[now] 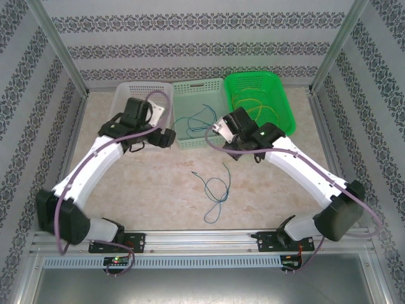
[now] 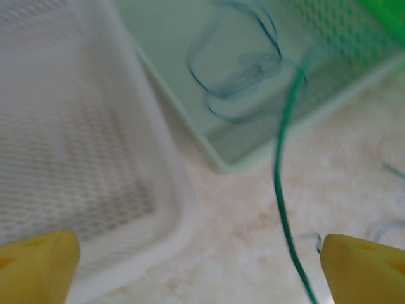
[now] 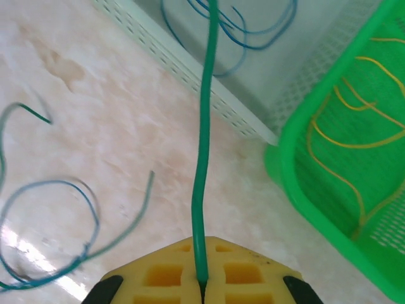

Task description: Untangle the cables

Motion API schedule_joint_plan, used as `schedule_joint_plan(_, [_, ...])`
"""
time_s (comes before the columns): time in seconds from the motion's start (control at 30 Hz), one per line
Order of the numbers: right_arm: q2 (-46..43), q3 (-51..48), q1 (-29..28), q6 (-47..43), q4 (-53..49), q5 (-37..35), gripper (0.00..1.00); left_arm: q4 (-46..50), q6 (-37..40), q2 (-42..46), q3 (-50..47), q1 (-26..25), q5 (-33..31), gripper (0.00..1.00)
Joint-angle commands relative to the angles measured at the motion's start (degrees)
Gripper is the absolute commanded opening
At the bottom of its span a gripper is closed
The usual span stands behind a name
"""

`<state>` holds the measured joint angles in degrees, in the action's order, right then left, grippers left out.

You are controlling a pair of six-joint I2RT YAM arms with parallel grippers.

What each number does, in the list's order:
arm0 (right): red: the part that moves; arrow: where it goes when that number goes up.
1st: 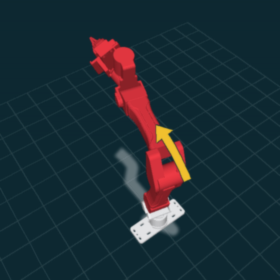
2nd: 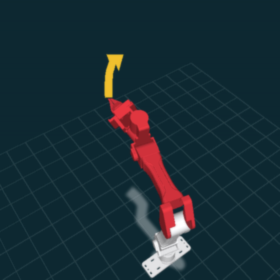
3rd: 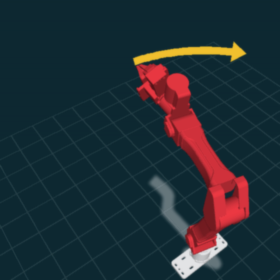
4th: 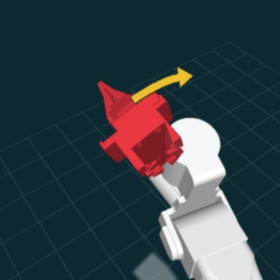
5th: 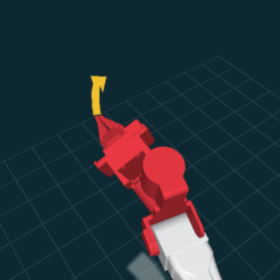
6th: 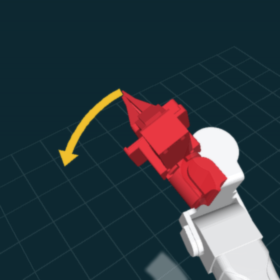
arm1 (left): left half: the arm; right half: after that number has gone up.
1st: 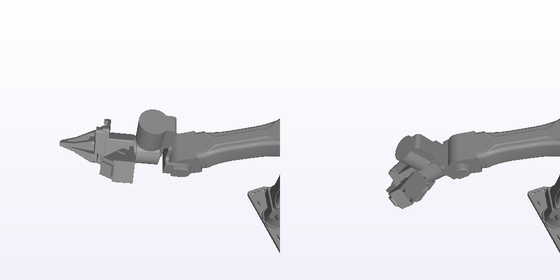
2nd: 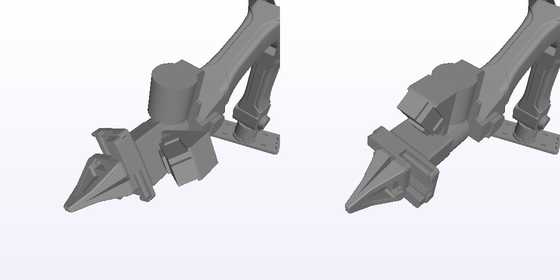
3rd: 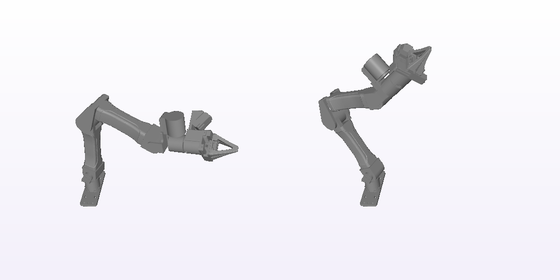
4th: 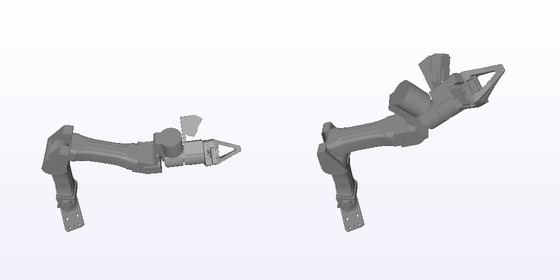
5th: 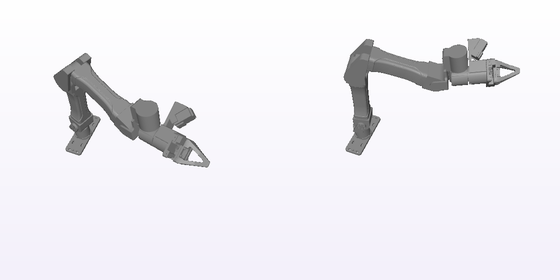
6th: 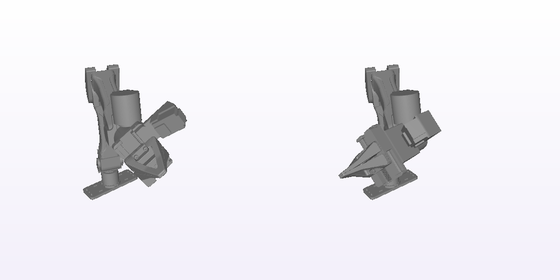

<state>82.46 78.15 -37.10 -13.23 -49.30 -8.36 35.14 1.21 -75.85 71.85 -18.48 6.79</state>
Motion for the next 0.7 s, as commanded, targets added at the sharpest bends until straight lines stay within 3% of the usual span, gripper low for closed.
schedule_joint_plan(0.0, [4.69, 5.77, 0.28, 8.61, 2.11, 9.27, 0.00, -11.61, -6.99, 7.67, -2.78, 1.21, -10.21, 1.00])
schedule_joint_plan(0.17, [15.95, 18.14, 2.17, 21.65, 2.31, 21.04, 0.00, -9.24, -14.43, 10.77, -2.88, 5.46, -13.51, 1.00])
schedule_joint_plan(0.37, [27.85, 30.14, 4.34, 42.40, 13.36, 34.45, 0.00, -7.72, -22.79, 11.39, -4.80, 12.99, -9.96, 1.00])
schedule_joint_plan(0.67, [49.89, 52.86, 2.41, 69.31, 30.83, 47.74, 0.00, -8.13, -25.03, 13.47, -7.85, 17.08, -5.83, 0.99])
